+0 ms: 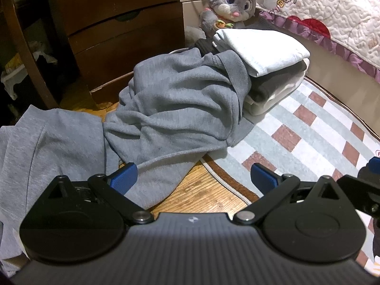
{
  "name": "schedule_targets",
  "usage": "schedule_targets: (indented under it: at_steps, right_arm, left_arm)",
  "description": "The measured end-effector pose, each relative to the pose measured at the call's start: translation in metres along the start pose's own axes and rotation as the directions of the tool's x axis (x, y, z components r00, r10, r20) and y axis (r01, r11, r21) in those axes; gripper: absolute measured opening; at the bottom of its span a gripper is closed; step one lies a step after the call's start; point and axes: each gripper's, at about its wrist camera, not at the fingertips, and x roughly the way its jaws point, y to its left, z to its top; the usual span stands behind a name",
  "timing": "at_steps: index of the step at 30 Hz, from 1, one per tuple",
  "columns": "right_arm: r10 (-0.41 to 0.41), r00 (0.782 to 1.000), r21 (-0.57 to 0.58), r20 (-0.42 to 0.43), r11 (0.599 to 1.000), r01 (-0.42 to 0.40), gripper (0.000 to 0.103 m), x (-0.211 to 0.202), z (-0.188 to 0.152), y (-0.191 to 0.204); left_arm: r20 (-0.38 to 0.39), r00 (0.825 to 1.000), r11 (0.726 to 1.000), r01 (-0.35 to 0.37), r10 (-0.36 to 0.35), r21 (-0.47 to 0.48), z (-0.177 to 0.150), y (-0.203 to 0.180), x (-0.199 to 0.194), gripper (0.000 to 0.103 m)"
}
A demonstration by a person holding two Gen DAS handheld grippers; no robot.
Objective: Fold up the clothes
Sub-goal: 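Approach the crumpled grey sweater with both grippers open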
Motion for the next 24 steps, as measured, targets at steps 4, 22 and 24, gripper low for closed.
schedule_targets:
  at_steps: [4, 22, 24]
  right_arm:
    - [-0.001, 1.000, -0.002, -0.002, 1.000, 0.001, 0.101, 0.0006, -0.0006, -0.0005]
    - [-0.006, 1.000, 0.004, -0.011, 1.000, 0.006, 0.101, 0.0035, -0.0006, -0.0025]
    - [-0.007, 1.000, 0.007, -0.014, 1.000, 0.007, 0.101, 0.0043, -0.0004, -0.0031]
  left_arm:
    - [-0.004, 1.000, 1.000, 0.001, -0.001, 0.004, -0.0007, -0.0008, 0.0009, 0.103]
    - [-0.034, 0.999, 1.000, 0.010, -0.009, 0.010, -0.0035, -0.0001, 0.0078, 0.103]
    - [-0.037, 0.999, 1.000, 0.011, -0.011, 0.010, -0.0035, 0.0003, 0.0096, 0.103]
